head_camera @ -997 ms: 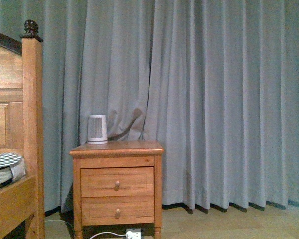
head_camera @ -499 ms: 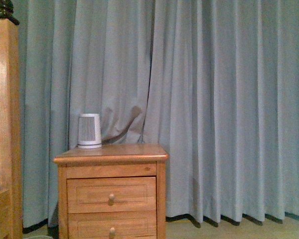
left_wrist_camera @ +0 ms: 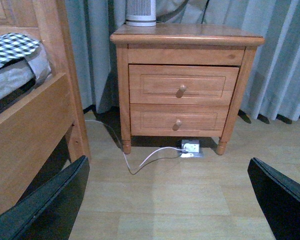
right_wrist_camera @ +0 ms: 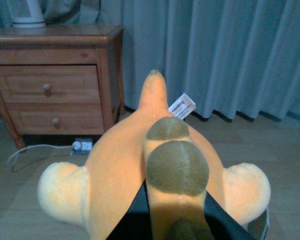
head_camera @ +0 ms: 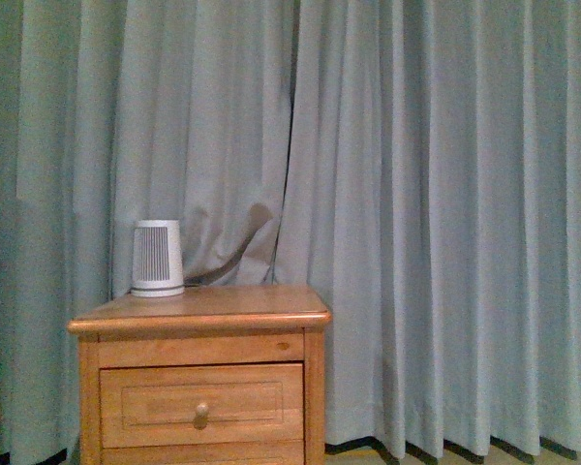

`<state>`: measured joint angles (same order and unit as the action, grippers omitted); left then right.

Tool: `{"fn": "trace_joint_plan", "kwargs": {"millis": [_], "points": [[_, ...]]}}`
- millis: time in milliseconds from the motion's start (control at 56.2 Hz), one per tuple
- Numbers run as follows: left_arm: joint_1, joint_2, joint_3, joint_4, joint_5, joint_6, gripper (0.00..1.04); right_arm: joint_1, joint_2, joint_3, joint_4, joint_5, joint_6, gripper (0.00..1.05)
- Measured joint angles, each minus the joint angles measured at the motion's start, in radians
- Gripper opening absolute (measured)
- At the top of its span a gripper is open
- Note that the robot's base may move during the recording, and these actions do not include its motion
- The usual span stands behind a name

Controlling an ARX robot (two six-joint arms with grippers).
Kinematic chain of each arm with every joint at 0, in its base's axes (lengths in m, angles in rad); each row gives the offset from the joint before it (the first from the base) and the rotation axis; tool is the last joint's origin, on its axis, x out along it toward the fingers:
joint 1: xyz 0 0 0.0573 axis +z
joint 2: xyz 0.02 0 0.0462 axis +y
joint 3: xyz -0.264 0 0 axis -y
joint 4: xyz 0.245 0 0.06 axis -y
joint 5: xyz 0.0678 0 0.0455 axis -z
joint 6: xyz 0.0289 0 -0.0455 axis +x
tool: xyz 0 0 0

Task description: Put away toys

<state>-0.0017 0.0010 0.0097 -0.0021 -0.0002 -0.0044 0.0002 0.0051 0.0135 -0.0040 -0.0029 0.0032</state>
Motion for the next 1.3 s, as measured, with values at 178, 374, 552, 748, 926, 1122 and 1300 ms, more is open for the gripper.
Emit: {"fn": "trace_joint_plan", "kwargs": {"millis": [178,374,552,748,926,1122,1300], "points": [[0.0,0.0,0.0,0.0,-0.001,0.0,0.99,0.0,0.0,0.0,0.0,-0.001,0.0,0.09],[0.0,0.0,0.0,0.0,0.0,0.0,0.99,0.0,0.001,0.0,0.0,0.0,0.0,0.09],[0.0,0.0,0.0,0.0,0.001,0.0,0.99,0.0,0.001,0.0,0.0,0.002,0.0,0.09],[0.001,0.0,0.0,0.0,-0.006,0.0,0.99,0.001,0.001,0.0,0.0,-0.009,0.0,0.09],[0.001,0.0,0.0,0.0,0.001,0.0,0.99,-0.001,0.0,0.0,0.0,0.008,0.0,0.09],[0.001,0.0,0.0,0.0,0.001,0.0,0.99,0.0,0.0,0.0,0.0,0.006,0.0,0.09],[0.0,0.0,0.0,0.0,0.0,0.0,0.99,0.0,0.0,0.0,0.0,-0.002,0.0,0.09]]}}
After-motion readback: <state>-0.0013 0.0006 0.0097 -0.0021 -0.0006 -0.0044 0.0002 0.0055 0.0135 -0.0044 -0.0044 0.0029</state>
